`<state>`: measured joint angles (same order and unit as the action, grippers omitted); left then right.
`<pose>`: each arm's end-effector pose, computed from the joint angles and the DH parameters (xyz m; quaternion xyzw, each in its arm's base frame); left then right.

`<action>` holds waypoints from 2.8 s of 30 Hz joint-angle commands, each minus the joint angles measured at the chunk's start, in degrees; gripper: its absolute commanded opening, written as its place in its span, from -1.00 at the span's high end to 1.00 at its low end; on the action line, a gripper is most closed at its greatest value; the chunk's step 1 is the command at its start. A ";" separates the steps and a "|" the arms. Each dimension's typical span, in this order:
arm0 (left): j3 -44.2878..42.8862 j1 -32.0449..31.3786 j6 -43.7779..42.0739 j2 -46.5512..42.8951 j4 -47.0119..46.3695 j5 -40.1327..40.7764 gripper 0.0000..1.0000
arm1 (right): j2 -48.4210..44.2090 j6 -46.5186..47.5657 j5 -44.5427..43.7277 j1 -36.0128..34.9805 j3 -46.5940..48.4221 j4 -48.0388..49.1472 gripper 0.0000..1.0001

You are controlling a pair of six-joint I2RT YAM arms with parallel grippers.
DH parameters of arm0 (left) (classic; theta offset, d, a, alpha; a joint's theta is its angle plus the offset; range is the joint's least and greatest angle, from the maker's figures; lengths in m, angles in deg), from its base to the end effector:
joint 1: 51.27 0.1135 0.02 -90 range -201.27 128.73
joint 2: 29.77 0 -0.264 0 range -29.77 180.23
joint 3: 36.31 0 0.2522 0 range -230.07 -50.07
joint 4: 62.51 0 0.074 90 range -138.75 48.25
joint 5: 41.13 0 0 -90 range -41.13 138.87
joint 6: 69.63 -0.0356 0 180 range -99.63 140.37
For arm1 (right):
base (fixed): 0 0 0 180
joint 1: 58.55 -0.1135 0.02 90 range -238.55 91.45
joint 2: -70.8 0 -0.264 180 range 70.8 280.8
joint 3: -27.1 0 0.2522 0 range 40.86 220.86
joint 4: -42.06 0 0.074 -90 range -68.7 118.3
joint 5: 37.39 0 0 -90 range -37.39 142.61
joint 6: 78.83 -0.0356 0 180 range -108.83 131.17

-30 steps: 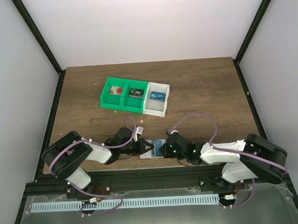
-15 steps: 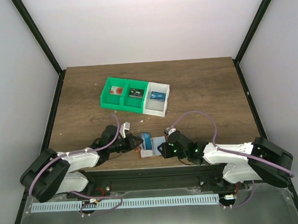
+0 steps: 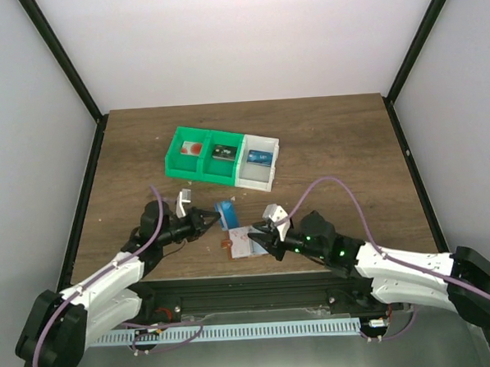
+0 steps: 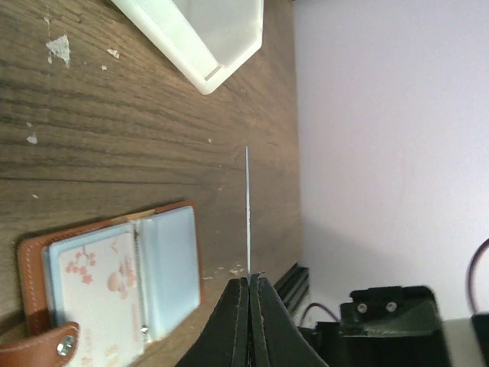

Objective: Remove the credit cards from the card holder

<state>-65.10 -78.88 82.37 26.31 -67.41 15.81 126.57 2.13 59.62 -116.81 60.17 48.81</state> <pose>0.1619 -0.1066 0.1774 -0.0843 0.8078 -0.5436 0.2118 0.1064 0.1803 0.2044 -0.3653 0.7092 0.3737 0.4733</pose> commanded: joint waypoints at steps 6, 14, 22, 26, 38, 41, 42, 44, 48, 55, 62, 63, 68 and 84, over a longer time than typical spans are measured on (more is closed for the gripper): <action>-6.39 1.16 8.77 -4.29 15.60 1.51 1.00 | 1.09 35.33 5.45 -1.36 -1.90 14.50 0.37; -8.34 1.16 10.60 -4.77 20.74 -0.04 1.00 | 8.98 50.73 2.33 -1.91 0.55 18.66 0.36; -4.95 1.16 14.74 -6.91 18.85 -1.24 1.00 | 14.29 54.73 0.20 -2.35 3.38 18.91 0.36; -3.63 1.14 17.27 -7.08 16.17 -3.39 1.00 | 15.70 56.66 -0.78 -2.67 3.85 18.70 0.35; -1.63 1.16 19.32 -8.20 14.25 -2.77 1.00 | 19.94 57.64 0.62 -3.08 4.67 17.92 0.24; -0.95 1.15 19.77 -8.00 12.76 -2.81 1.00 | 21.79 58.12 -0.60 -3.09 4.86 19.34 0.35; -0.73 1.16 20.20 -7.73 12.11 -3.14 1.00 | 22.21 58.20 -1.16 -3.09 4.78 19.65 0.35; -0.60 1.16 20.70 -7.35 11.73 -3.57 1.00 | 22.85 58.48 -1.70 -3.08 4.60 19.88 0.36; 0.08 1.16 21.05 -6.87 10.32 -4.39 1.00 | 23.87 58.06 -2.30 -3.16 4.04 21.73 0.37; 2.02 1.16 23.74 -5.42 6.52 -6.14 1.00 | 25.70 58.68 -4.27 -3.48 3.53 26.46 0.68; 2.04 1.16 24.40 -4.83 5.65 -7.18 1.00 | 26.36 59.24 -7.09 -4.43 2.60 28.75 0.99; 2.09 1.16 24.47 -4.90 5.71 -7.06 1.00 | 26.07 59.00 -7.48 -4.56 2.35 28.88 0.99; 2.97 1.16 24.84 -6.68 2.93 -5.52 -0.14 | 23.76 56.01 -8.08 -4.87 1.22 27.60 0.99; -8.07 1.12 -8.73 -19.35 21.68 14.48 -1.00 | 13.81 17.76 -12.36 -0.55 10.34 1.36 0.99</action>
<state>-69.49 -77.66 89.43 9.11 -53.29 22.28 141.87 35.31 47.75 -120.17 63.95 61.01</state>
